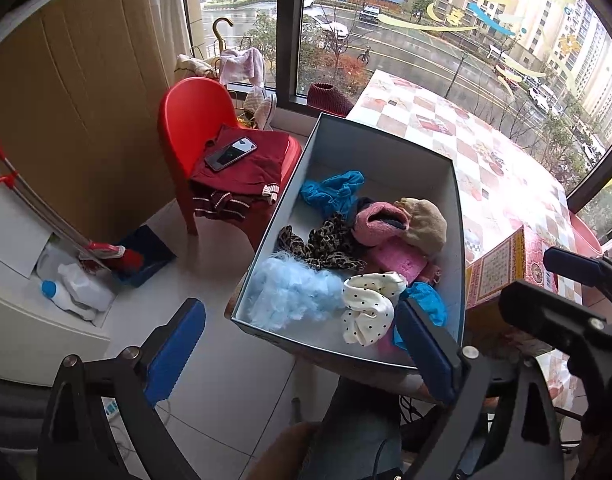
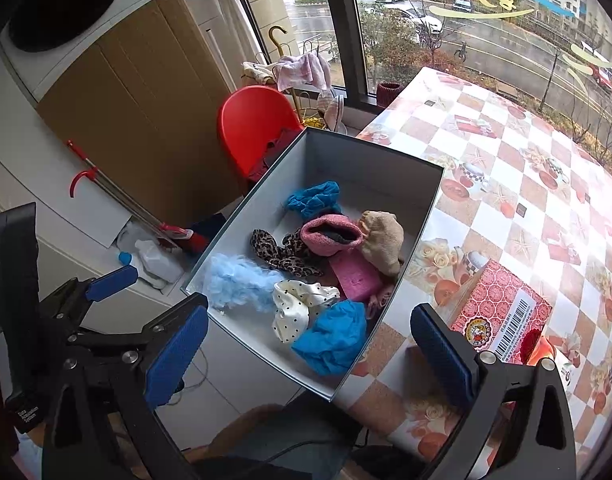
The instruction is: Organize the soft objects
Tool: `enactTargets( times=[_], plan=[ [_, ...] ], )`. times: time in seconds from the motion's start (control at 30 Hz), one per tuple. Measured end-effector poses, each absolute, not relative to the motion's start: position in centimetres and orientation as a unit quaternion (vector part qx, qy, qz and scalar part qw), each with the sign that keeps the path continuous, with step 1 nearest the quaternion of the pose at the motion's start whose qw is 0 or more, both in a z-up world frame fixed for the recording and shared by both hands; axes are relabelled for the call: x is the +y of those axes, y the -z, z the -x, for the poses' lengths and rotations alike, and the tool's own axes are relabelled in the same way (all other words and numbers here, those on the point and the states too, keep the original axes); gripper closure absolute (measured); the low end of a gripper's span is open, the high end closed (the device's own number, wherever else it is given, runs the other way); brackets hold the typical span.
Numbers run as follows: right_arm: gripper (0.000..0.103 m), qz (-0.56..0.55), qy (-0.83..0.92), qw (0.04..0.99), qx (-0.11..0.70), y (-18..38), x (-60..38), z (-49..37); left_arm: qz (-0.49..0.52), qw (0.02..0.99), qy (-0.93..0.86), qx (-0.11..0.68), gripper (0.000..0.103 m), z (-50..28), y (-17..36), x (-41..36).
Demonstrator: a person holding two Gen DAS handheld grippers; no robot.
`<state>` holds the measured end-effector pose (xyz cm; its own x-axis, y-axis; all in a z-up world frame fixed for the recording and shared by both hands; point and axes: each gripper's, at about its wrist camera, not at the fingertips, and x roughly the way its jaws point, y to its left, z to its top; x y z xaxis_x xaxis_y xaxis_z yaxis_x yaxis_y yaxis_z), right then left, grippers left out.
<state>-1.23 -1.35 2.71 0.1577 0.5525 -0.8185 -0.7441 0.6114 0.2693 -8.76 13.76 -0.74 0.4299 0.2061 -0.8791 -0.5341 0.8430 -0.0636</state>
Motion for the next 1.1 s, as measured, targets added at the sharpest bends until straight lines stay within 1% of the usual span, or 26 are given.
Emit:
enactTargets(
  times=[1.1],
  plan=[
    [0.001,0.1,-0.429,0.751,0.492,-2.08,-1.52,1.13,0.159,0.822,-0.229,0.497,0.006,8.28,1.1,13.17]
  ],
)
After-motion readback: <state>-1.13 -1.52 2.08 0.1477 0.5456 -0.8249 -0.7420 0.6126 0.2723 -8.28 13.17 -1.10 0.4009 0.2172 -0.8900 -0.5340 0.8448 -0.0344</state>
